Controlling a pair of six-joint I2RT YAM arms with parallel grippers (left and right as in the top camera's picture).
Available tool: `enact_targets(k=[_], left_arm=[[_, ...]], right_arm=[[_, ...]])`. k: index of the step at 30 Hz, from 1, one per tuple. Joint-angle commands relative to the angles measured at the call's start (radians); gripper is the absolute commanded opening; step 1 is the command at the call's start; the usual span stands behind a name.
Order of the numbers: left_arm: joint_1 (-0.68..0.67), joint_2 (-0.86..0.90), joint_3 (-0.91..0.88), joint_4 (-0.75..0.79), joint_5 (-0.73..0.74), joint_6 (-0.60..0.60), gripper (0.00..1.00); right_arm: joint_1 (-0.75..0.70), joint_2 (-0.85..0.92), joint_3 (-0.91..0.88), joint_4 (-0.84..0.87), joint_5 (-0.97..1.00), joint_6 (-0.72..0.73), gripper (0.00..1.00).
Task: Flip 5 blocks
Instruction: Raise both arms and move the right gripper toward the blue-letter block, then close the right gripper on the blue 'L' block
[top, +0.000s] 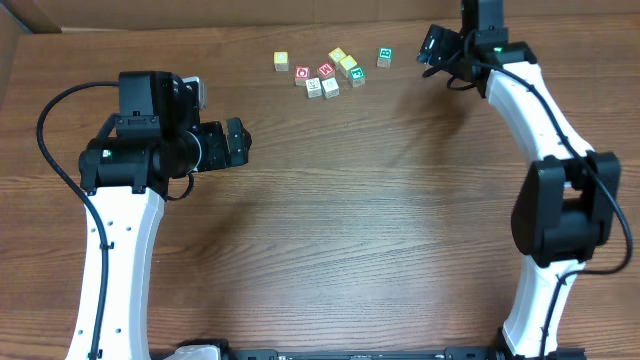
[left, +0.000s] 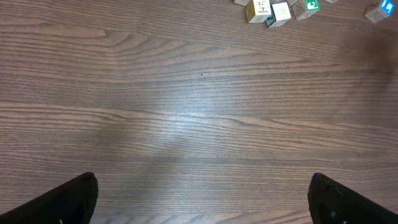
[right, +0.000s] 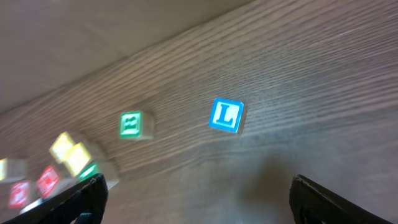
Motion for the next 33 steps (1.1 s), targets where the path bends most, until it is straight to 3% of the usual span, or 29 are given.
enact_targets(k=[1, 5, 21, 30, 33], left_arm=[[-0.001, 0.003, 0.024, 0.001, 0.001, 0.008, 1.0], [-0.001, 0.003, 0.024, 0.001, 0.001, 0.008, 1.0], [-0.001, 0.003, 0.024, 0.001, 0.001, 0.008, 1.0], [-0.001, 0.003, 0.024, 0.001, 0.001, 0.008, 1.0], [-0.001, 0.003, 0.024, 0.001, 0.001, 0.008, 1.0]], right_arm=[[0.005, 0.076, 0.024, 0.06, 0.031, 0.012, 0.94], [0.005, 0.143, 0.024, 0.137, 0.092, 0.035, 0.92], [0.008, 0.246, 0.024, 0.271, 0.129, 0.09, 0.5], [0.008, 0.246, 0.024, 0.277, 0.129, 0.085, 0.47], [0.008, 0.246, 0.024, 0.286, 0.129, 0.069, 0.55]])
